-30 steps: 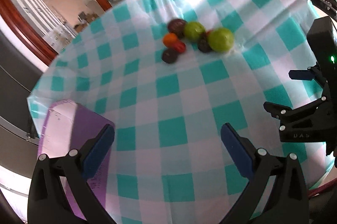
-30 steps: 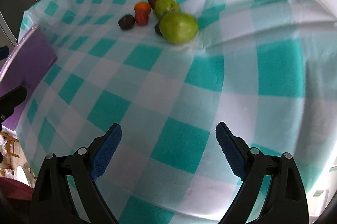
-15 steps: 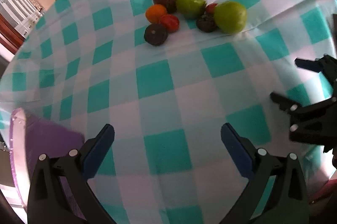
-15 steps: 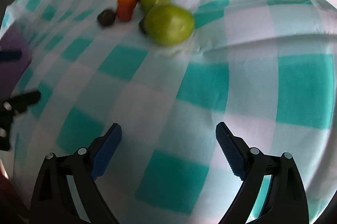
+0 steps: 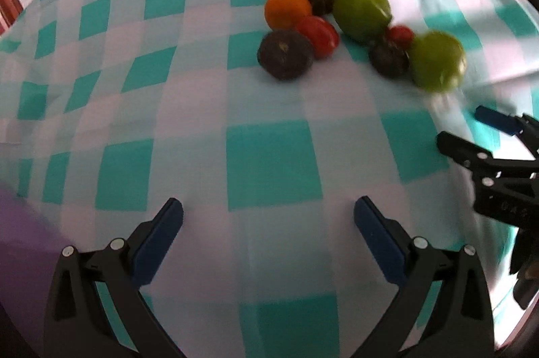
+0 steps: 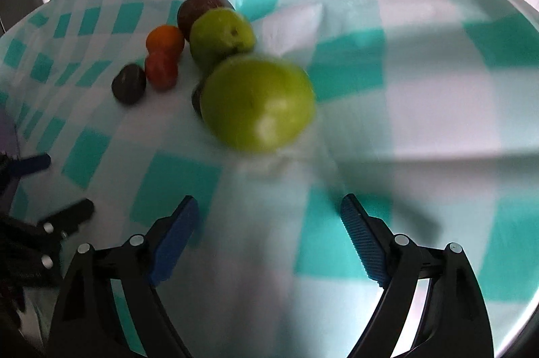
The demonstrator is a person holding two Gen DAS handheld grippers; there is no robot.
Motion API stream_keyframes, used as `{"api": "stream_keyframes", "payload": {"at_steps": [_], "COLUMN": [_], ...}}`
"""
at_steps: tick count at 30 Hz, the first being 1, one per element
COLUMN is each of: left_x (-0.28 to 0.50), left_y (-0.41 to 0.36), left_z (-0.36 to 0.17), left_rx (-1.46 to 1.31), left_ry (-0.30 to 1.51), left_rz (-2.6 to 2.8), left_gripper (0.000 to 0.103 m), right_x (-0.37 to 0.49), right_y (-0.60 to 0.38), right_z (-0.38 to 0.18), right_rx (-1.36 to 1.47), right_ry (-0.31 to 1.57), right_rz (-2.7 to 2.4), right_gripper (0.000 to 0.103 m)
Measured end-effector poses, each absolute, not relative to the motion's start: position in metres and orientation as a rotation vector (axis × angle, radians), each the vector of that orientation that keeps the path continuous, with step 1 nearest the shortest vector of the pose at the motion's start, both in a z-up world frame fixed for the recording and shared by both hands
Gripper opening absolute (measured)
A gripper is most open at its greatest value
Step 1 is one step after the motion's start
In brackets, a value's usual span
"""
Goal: Organize fruits
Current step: 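Grasp a dark fruit with the left tool while the right tool grasps the large green apple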
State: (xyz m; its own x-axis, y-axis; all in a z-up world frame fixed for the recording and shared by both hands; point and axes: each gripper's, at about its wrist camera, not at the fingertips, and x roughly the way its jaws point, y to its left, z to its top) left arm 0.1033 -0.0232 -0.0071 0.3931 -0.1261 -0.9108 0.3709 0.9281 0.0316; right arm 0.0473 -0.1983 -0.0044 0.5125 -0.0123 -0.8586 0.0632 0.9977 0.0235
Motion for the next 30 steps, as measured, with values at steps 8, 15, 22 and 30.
{"api": "stream_keyframes", "payload": {"at_steps": [8,15,22,30], "left_x": [0.146,0.187,0.214,0.203], "left_y": [-0.036,-0.045,-0.052,-0.071], "left_z": [-0.010,-0.012,-0.012,0.001], "left_rx": [0.234,0.258,0.304,0.340], "left_ry": [1.064,1.011,0.973,0.935], "left_rz": [-0.347,-0.417,-0.524,-0.606], "left_gripper": [0.102,0.102,0.098,0.043], "right_x": [0.088,0.094,0.082,0.065], "right_y": [-0.199,-0.202,-0.207,-0.211], "right_z": [0.001,0.002,0.002,0.005], "right_rx": [0.116,0.150,0.191,0.201], "right_ry": [0.997,0.983,0.960,0.956], "right_rz": [-0.073,-0.056,-0.057,-0.050], "right_gripper": [0.085,0.069,0.067,0.066]}}
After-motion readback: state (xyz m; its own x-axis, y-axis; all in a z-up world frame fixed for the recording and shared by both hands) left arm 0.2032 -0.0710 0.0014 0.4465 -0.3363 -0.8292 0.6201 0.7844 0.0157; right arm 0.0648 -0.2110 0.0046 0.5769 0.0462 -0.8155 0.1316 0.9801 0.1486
